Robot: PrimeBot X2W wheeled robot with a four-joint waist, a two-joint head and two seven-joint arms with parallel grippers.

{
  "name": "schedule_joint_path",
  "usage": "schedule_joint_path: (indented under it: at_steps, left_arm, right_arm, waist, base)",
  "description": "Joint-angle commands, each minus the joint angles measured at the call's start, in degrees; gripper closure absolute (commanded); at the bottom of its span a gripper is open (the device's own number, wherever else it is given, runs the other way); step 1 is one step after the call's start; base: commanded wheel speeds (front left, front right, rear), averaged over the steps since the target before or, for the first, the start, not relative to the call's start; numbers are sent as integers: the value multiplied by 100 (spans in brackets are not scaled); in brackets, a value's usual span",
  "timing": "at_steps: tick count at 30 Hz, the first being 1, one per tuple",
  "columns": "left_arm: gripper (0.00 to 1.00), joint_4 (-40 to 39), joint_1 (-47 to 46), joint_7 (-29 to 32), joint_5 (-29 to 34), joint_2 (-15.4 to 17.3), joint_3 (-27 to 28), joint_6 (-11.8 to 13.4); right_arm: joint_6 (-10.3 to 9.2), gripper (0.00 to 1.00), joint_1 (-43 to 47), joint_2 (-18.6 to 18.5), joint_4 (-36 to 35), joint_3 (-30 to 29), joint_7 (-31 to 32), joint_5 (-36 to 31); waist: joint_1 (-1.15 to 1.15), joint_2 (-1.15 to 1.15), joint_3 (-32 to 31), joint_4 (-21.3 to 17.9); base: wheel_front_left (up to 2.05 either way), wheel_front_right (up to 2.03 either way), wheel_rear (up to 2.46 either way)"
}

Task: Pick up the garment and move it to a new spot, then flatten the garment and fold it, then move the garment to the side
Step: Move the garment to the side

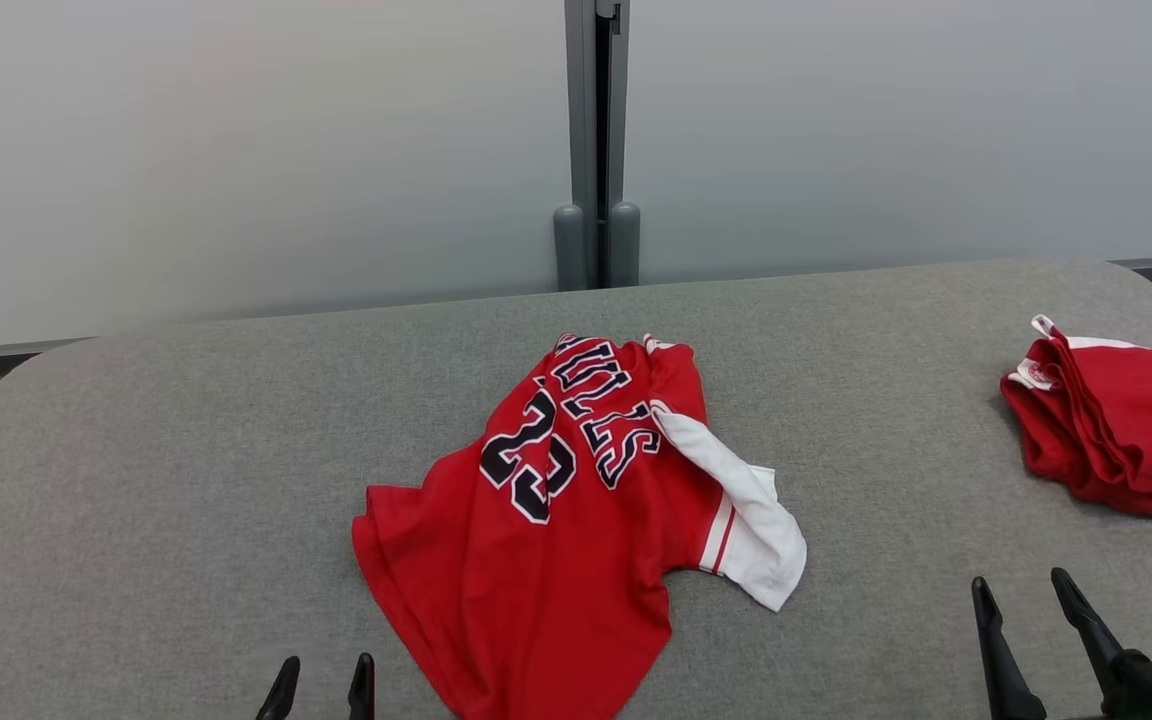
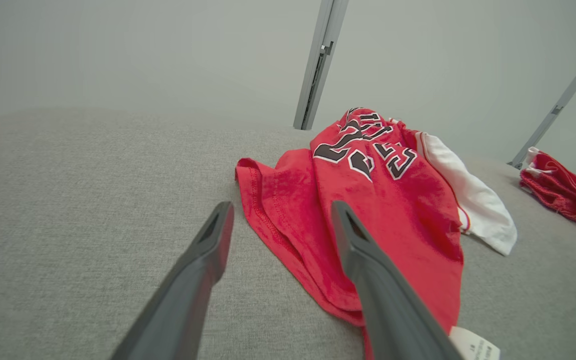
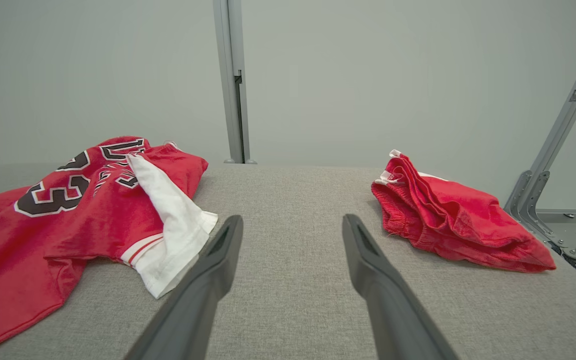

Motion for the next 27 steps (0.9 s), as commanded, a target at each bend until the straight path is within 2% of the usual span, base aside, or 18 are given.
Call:
schedule_joint_path:
  at_steps: [1,11,14,17,19,21,22,23,24,25,26,27]
  left_arm:
    - [0,2,32,0,79,-14,79,-67]
    - [0,39,72,0,258,-114,475,-296]
    - [0,20,78,0,247,-123,460,-284]
    - [0,139,126,12,16,-128,212,-250]
    - [0,104,86,331,-168,-124,-32,-230]
    - [0,-78,132,950,-441,-120,-305,-225]
    - [0,-78,132,950,-441,-120,-305,-225]
    - [0,-243,168,1267,-615,-120,-395,-196]
    - [0,-594,248,1877,-756,-113,-552,-120]
    - [0,-594,248,1877,-756,-113,-552,-120]
    - [0,-941,289,2453,-839,-90,-690,-36]
    - [0,-941,289,2453,-839,-90,-690,-36]
  right_arm:
    - [-2,0,18,-1,28,8,-28,-1]
    - [-2,0,-75,41,107,131,-28,-4]
    - [-2,0,-126,46,99,174,-28,33]
    - [-2,0,-406,-84,39,361,-28,88]
    - [-2,0,-677,-237,139,565,-28,112]
    - [-2,0,-1022,-434,416,857,-28,135]
    - [-2,0,-1022,-434,416,857,-28,135]
    - [-2,0,-1228,-549,627,1041,55,154]
    - [-2,0,-1697,-723,989,1430,301,239]
    - [-2,0,-1697,-723,989,1430,301,239]
    - [-2,0,-2149,-897,1350,1801,558,329]
    - [-2,0,-2149,-897,1350,1801,558,329]
  waist:
    - [0,0,-11,12]
    - [0,0,-47,39]
    - [0,0,-46,62]
    - [0,0,29,55]
    - [0,0,109,64]
    - [0,0,202,102]
    - [0,0,202,102]
    - [0,0,250,126]
    - [0,0,387,179]
    - [0,0,387,179]
    - [0,0,558,257]
    - [0,0,558,257]
  base:
    - [0,0,0]
    - [0,0,0]
    - [0,0,0]
    - [0,0,0]
    - [0,0,0]
    - [0,0,0]
    - [0,0,0]
    - [0,0,0]
    - [0,0,0]
    - [0,0,0]
    - [0,0,0]
    - [0,0,0]
